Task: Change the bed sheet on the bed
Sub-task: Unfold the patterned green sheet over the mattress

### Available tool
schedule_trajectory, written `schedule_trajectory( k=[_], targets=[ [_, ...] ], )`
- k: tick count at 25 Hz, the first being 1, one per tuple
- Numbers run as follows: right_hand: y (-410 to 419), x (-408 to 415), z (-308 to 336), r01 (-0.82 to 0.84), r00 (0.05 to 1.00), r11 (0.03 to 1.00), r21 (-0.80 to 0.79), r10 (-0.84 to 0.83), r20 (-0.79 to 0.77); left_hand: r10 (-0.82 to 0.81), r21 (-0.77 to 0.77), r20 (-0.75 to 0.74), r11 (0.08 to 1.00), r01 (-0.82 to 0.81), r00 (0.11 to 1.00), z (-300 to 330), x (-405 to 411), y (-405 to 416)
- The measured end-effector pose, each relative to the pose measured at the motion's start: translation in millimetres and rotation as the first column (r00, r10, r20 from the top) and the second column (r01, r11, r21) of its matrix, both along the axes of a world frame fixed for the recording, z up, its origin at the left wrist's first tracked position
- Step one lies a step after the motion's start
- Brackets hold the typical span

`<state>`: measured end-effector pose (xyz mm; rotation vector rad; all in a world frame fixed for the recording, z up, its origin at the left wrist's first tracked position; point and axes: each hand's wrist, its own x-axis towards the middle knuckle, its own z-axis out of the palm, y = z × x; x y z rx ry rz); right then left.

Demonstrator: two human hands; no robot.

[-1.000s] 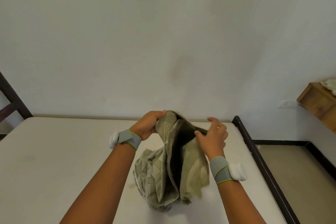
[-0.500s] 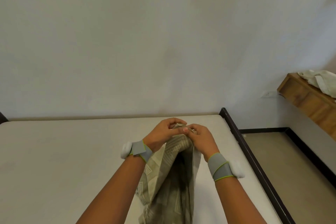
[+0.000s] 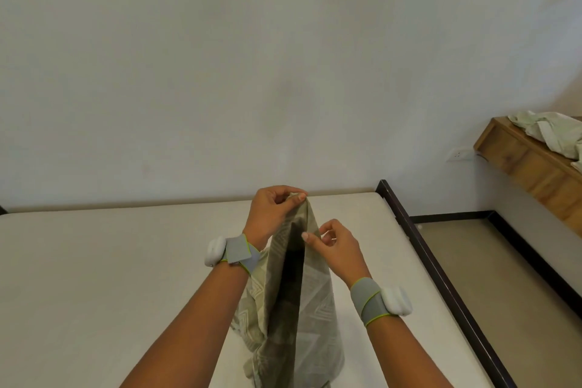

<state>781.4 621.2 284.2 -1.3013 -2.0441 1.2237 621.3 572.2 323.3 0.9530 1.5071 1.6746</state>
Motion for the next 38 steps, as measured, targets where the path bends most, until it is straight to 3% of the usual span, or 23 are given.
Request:
schedule_trajectory(
  k=[6, 9, 12, 16, 18, 21, 22, 23, 24, 25, 26, 28, 30, 31, 33, 34, 36, 38],
  targets=[
    [-3, -7, -14, 0.109, 0.976, 0.952, 0.287, -0.157, 0.148, 0.092, 0.048, 0.017, 0.995, -0.093, 0.996, 5, 8, 1],
    [9, 16, -35, 0.162, 0.964, 0.974, 0.155, -0.19, 0.185, 0.24, 0.097, 0.14, 0.962, -0.254, 0.961, 8, -13, -2],
    [19, 27, -43, 0.184, 0.979, 0.982, -0.033, -0.18, 0.096, 0.376, 0.077, 0.187, 0.915, -0.395, 0.908, 0, -36, -5],
    [29, 22, -32, -0.04, 0.993, 0.955, -0.293, 0.006, -0.116, 0.509, 0.018, 0.221, 0.851, -0.525, 0.832, -14, -60, -13],
    [26, 19, -30, -0.143, 0.987, 0.912, -0.384, 0.105, -0.117, 0.511, 0.035, 0.237, 0.846, -0.533, 0.826, -11, -63, -14],
    [21, 16, -35, -0.103, 0.995, 0.944, -0.313, 0.096, -0.038, 0.506, 0.038, 0.214, 0.851, -0.524, 0.836, -10, -62, -19],
    [22, 15, -32, -0.047, 0.999, 0.972, -0.229, 0.045, -0.015, 0.547, -0.025, 0.137, 0.835, -0.549, 0.826, -12, -64, -22],
    [24, 13, -29, -0.005, 1.0, 0.989, -0.146, 0.003, -0.019, 0.582, -0.156, -0.08, 0.795, -0.586, 0.81, -13, -64, -24],
    [24, 10, -19, 0.017, 0.999, 0.995, -0.095, -0.022, -0.047, 0.498, -0.305, -0.386, 0.725, -0.617, 0.776, -14, -60, -27],
    [23, 3, -7, 0.016, 0.994, 0.997, -0.07, -0.023, -0.106, 0.298, -0.389, -0.63, 0.678, -0.624, 0.717, -14, -52, -28],
    [20, -6, 8, -0.015, 0.988, 0.999, -0.051, 0.007, -0.156, 0.085, -0.424, -0.742, 0.709, -0.563, 0.665, -11, -41, -25],
    [15, -21, 32, -0.101, 0.974, 0.995, 0.003, 0.1, -0.203, -0.228, -0.481, -0.716, 0.846, -0.23, 0.66, -1, -12, -14],
    [15, -26, 41, -0.105, 0.966, 0.994, 0.035, 0.11, -0.232, -0.372, -0.472, -0.493, 0.874, 0.117, 0.786, 11, 6, -10],
    [17, -25, 41, -0.08, 0.958, 0.997, 0.002, 0.077, -0.275, -0.369, -0.431, -0.419, 0.885, 0.175, 0.83, 12, 8, -9],
    [19, -19, 38, -0.065, 0.937, 0.994, -0.087, 0.031, -0.349, -0.285, -0.347, -0.494, 0.931, 0.115, 0.821, 17, 8, -8],
    [20, -17, 35, -0.048, 0.955, 0.995, -0.084, 0.021, -0.296, -0.218, -0.294, -0.576, 0.955, 0.049, 0.788, 21, 10, -6],
    [24, -12, 17, -0.009, 1.0, 1.0, 0.004, 0.009, 0.021, -0.059, -0.157, -0.629, 0.986, -0.053, 0.775, 30, 17, -4],
    [24, 1, -9, -0.002, 0.939, 1.0, 0.014, -0.003, 0.344, 0.18, 0.027, -0.502, 0.981, -0.193, 0.846, 45, 12, -5]
  ],
)
